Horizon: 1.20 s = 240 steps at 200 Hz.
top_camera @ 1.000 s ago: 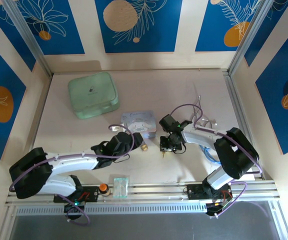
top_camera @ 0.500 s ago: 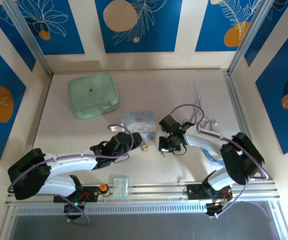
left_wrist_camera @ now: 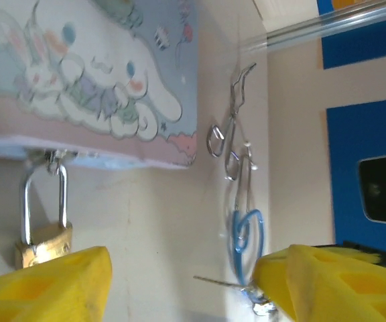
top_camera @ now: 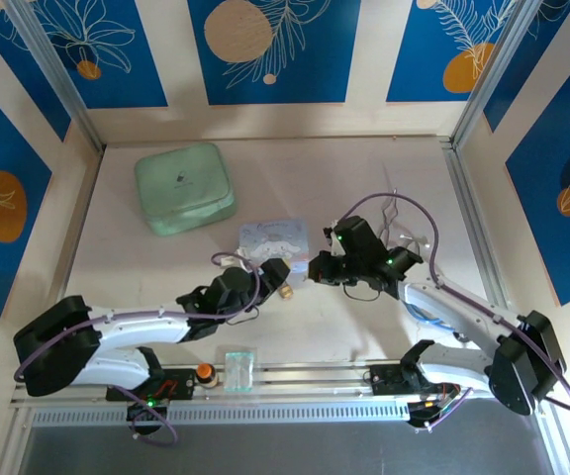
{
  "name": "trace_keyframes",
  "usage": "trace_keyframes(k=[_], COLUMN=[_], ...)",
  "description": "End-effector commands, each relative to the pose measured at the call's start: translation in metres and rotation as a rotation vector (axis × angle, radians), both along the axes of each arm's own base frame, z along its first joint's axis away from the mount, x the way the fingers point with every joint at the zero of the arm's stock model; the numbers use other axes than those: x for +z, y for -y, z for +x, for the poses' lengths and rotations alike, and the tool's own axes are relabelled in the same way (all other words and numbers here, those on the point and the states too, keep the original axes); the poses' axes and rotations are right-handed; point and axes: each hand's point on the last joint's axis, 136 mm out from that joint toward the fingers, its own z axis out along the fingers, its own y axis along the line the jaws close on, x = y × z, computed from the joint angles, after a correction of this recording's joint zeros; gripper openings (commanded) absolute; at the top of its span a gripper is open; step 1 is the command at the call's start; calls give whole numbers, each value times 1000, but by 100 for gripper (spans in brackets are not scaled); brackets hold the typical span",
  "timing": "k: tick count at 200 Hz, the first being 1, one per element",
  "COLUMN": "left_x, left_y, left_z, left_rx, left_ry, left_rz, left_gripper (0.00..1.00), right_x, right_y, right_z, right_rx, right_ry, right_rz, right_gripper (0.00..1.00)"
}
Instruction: Unlock the padlock with the key
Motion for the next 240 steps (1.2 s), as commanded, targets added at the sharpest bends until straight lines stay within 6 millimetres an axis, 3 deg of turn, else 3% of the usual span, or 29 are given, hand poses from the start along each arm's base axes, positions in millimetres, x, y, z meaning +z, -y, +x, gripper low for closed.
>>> trace_keyframes(k=[1, 25, 43, 79, 103, 173, 228, 240], left_x=[10, 18, 23, 29, 38, 17, 9, 8], left_y=[4, -4, -3, 7, 4, -28, -35, -37], left_z=[-13, -10, -10, -12, -10, -18, -20, -20], left_rx=[88, 153, 166, 141, 152, 232, 240, 242], left_ry=[-240, -261, -290, -316, -291, -317, -314, -314], left_rz=[-261, -375, -435, -539, -597, -456, -421, -409], left_gripper=[80, 84, 92, 95, 90, 40, 1, 0], right_x=[30, 35, 37, 39, 34, 30, 29, 29], right_y=[-20, -32, -46, -72, -85, -76, -78, -78], right_z=[-1, -5, -8, -16, -23, -30, -30, -31], right_rx=[42, 67, 89, 147, 188, 172, 182, 182], right_ry=[69, 92, 104, 109, 111, 103, 99, 101], right_rz=[92, 115, 138, 153, 142, 124, 129, 131], right_gripper=[0, 0, 0, 0, 0, 0, 0, 0])
